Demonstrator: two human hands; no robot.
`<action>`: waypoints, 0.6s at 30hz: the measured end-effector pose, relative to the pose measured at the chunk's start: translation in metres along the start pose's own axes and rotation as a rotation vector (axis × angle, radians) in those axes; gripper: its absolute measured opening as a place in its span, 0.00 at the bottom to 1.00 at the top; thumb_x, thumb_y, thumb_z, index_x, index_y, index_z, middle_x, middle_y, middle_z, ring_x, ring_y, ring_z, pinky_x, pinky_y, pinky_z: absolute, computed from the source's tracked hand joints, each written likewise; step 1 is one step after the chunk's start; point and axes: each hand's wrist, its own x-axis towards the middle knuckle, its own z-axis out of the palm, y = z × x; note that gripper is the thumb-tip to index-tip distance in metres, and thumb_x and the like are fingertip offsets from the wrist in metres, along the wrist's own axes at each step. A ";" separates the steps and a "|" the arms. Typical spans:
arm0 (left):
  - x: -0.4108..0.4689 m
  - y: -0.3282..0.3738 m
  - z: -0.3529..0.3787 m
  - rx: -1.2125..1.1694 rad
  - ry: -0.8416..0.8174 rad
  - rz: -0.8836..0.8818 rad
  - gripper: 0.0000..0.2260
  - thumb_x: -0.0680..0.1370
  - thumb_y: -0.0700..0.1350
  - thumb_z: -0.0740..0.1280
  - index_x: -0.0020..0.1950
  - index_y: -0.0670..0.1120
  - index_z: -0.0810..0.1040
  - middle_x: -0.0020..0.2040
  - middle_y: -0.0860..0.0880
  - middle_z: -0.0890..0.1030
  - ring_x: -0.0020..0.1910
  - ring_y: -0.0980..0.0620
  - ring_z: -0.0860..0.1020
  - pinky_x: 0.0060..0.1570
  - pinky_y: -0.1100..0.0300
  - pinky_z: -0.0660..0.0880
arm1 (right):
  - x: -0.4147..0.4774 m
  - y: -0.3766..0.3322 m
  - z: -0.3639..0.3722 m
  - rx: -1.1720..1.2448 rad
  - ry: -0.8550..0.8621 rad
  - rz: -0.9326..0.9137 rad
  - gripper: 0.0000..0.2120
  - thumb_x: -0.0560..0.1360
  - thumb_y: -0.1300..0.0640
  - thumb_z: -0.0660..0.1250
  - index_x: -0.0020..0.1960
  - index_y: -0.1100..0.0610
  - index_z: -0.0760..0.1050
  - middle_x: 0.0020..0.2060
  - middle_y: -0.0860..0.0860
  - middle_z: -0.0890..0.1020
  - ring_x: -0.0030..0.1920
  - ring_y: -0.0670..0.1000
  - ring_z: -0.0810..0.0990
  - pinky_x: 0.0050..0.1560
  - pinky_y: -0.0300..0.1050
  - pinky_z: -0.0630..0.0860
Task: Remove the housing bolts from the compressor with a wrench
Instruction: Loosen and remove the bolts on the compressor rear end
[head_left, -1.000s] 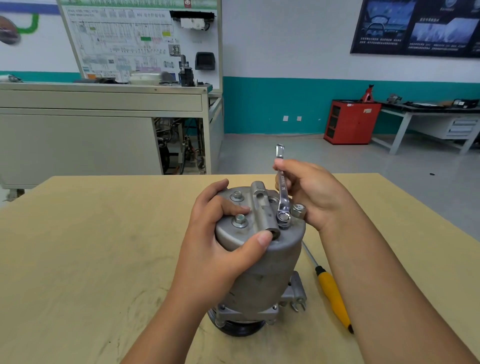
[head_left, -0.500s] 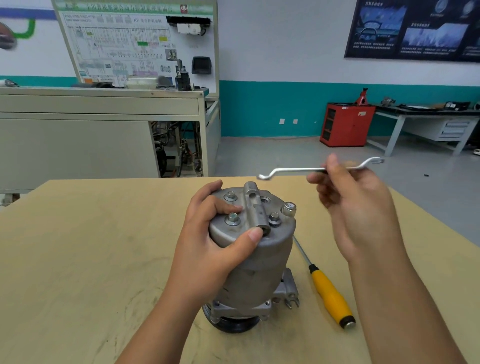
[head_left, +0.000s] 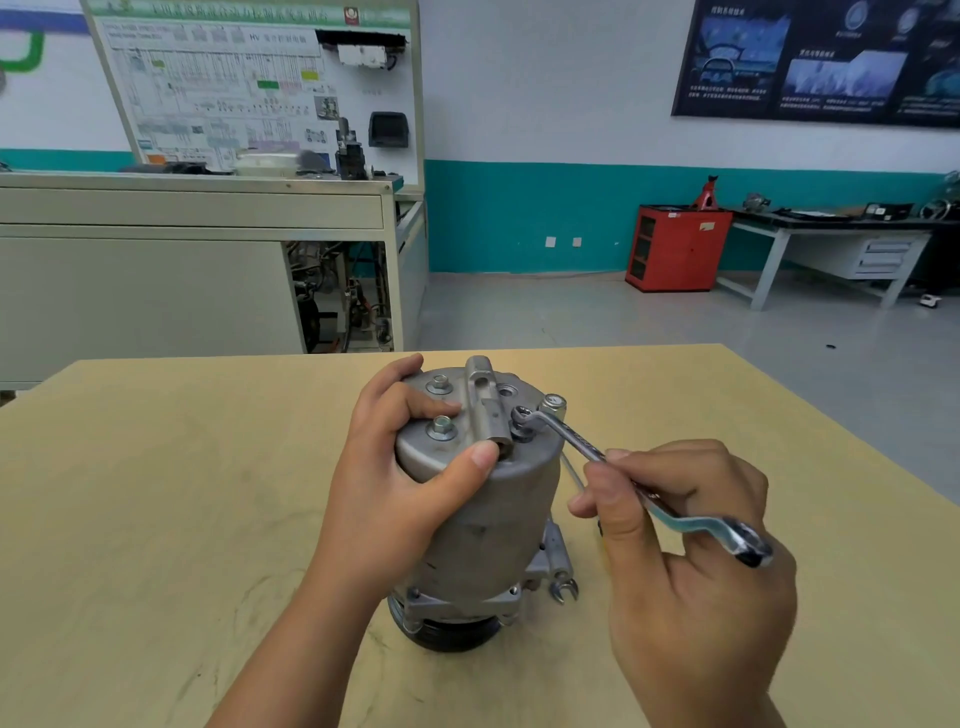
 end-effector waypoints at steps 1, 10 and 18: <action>0.000 0.000 0.000 0.000 0.001 -0.001 0.17 0.60 0.61 0.68 0.43 0.53 0.76 0.67 0.58 0.70 0.64 0.67 0.69 0.56 0.76 0.65 | 0.000 0.000 -0.001 -0.008 -0.017 -0.005 0.25 0.80 0.43 0.56 0.38 0.61 0.78 0.32 0.52 0.79 0.41 0.53 0.75 0.40 0.55 0.73; -0.001 0.000 -0.002 -0.011 0.018 0.000 0.17 0.61 0.60 0.68 0.43 0.53 0.76 0.67 0.57 0.71 0.65 0.64 0.70 0.59 0.69 0.67 | 0.013 -0.007 -0.014 -0.077 -0.211 -0.185 0.18 0.79 0.48 0.57 0.40 0.59 0.76 0.31 0.47 0.80 0.39 0.45 0.72 0.47 0.50 0.67; -0.002 0.002 -0.002 -0.018 0.017 -0.014 0.18 0.60 0.61 0.68 0.44 0.52 0.76 0.67 0.56 0.71 0.65 0.64 0.69 0.59 0.72 0.67 | 0.015 -0.016 -0.023 0.153 -0.385 0.209 0.06 0.73 0.44 0.60 0.43 0.45 0.72 0.32 0.43 0.81 0.44 0.43 0.78 0.43 0.35 0.72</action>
